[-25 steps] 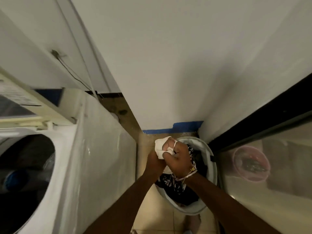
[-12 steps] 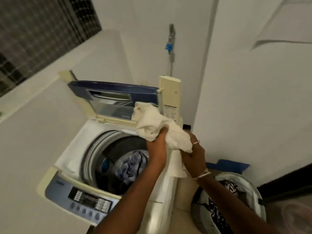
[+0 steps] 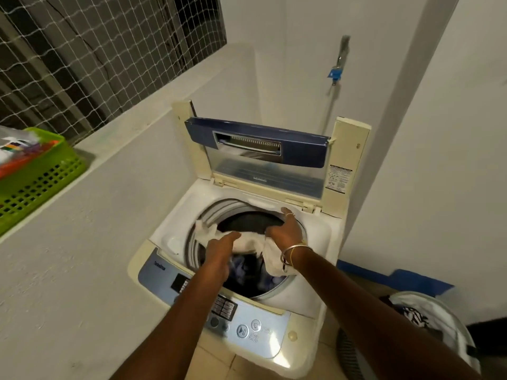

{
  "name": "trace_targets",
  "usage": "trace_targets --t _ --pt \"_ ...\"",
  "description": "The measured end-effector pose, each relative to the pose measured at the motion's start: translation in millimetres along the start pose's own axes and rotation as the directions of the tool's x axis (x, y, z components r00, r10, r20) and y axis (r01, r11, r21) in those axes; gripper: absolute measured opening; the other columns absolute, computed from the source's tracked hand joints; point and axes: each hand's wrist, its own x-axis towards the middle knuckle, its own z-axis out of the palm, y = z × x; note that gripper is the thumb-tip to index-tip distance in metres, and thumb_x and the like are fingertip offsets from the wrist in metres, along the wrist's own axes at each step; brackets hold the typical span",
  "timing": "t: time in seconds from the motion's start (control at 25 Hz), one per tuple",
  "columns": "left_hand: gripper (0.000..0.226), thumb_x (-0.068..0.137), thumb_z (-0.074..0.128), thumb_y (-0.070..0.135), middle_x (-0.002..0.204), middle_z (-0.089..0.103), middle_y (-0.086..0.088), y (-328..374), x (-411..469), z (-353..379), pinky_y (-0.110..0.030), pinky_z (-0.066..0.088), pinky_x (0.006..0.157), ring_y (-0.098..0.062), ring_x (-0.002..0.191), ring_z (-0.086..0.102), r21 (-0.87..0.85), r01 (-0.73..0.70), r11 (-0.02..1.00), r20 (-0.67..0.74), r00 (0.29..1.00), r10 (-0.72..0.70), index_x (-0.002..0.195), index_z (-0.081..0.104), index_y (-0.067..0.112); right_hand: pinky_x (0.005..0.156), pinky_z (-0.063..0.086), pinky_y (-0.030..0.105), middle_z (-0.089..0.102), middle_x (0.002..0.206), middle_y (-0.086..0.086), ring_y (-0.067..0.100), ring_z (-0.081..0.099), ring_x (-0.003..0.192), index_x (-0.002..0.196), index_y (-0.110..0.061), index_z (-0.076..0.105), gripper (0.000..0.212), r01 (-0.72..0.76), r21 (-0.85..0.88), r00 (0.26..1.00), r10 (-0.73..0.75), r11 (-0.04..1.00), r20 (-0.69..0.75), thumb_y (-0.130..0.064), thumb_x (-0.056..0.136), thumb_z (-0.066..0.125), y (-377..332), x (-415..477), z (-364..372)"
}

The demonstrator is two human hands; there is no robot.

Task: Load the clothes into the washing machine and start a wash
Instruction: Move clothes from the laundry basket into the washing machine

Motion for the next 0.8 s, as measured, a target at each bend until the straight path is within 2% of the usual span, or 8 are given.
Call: trace_targets --t 0.08,0.16,0.24,0.32,0.4,0.44,0.6,0.8 --pt "0.034 0.076 0.069 0.033 0.105 0.071 -0.009 -8 -3 20 -0.044 0.056 0.086 -0.026 0.093 0.067 0.102 -0.217 0.971 -0.069 0.972 0.225 0.103 0.068 0.012 0.093 0.044 0.021 0.056 0.135 0.002 0.022 0.057 0.116 0.139 -0.020 0.047 0.061 0.058 0.076 0.996 -0.053 0.995 -0.070 -0.015 0.083 0.070 2 -2 -15" --pt "0.017 0.088 0.064 0.023 0.100 0.069 0.005 -10 -30 60 -0.033 0.052 0.089 -0.011 0.094 0.065 0.126 -0.419 0.899 -0.047 0.903 0.427 0.104 0.067 0.020 0.091 0.045 0.016 0.063 0.123 0.002 0.021 0.061 0.112 0.128 -0.015 0.057 0.040 0.171 0.117 0.971 -0.148 0.978 -0.188 -0.016 0.089 0.066 7 -6 -41" --pt "0.014 0.095 0.060 0.020 0.099 0.066 0.013 -16 -60 110 -0.022 0.050 0.087 0.001 0.094 0.062 0.144 -0.609 0.780 0.054 0.792 0.608 0.108 0.063 0.025 0.093 0.048 0.021 0.067 0.114 0.001 0.018 0.063 0.103 0.119 -0.017 0.060 0.028 0.266 0.090 0.923 -0.227 0.960 -0.311 -0.023 0.092 0.063 17 -12 -78" --pt "0.015 0.097 0.059 0.023 0.104 0.066 0.011 -30 -84 165 -0.022 0.051 0.088 -0.002 0.099 0.063 0.134 -0.732 0.668 0.186 0.681 0.708 0.110 0.059 0.029 0.088 0.049 0.016 0.066 0.108 -0.002 0.009 0.063 0.093 0.115 -0.018 0.060 0.023 0.291 0.047 0.886 -0.251 0.956 -0.389 -0.027 0.094 0.062 35 -19 -121" --pt "0.014 0.099 0.057 0.027 0.105 0.066 0.012 -51 -102 219 -0.024 0.054 0.087 -0.006 0.100 0.064 0.115 -0.775 0.621 0.291 0.624 0.725 0.113 0.058 0.031 0.075 0.044 0.001 0.066 0.097 -0.003 -0.001 0.061 0.079 0.109 -0.013 0.063 0.018 0.296 0.003 0.838 -0.258 0.955 -0.481 -0.023 0.094 0.062 63 -25 -166" --pt "0.014 0.100 0.056 0.028 0.105 0.066 0.012 -65 -108 246 -0.025 0.055 0.087 -0.006 0.099 0.065 0.114 -0.777 0.620 0.331 0.618 0.713 0.114 0.058 0.030 0.071 0.044 0.000 0.067 0.091 -0.002 -0.002 0.060 0.075 0.105 -0.013 0.064 0.014 0.291 -0.006 0.814 -0.251 0.957 -0.524 -0.021 0.094 0.062 81 -28 -189" --pt "0.015 0.101 0.053 0.025 0.104 0.067 0.012 -140 -117 337 -0.031 0.057 0.083 -0.006 0.096 0.065 0.156 -0.767 0.622 0.469 0.612 0.637 0.115 0.059 0.027 0.062 0.042 0.006 0.061 0.072 -0.012 -0.002 0.058 0.065 0.099 -0.019 0.063 0.011 0.113 0.049 0.803 -0.062 0.992 -0.593 -0.015 0.089 0.063 174 -25 -270" --pt "0.011 0.102 0.050 0.027 0.095 0.065 0.017 -258 -96 417 -0.023 0.053 0.079 0.001 0.091 0.063 0.287 -0.699 0.655 0.600 0.664 0.445 0.104 0.058 0.033 0.077 0.049 0.027 0.066 0.085 -0.004 0.014 0.063 0.079 0.101 -0.018 0.062 0.012 -0.118 -0.092 0.846 0.052 0.989 -0.530 -0.017 0.089 0.058 333 -5 -340"
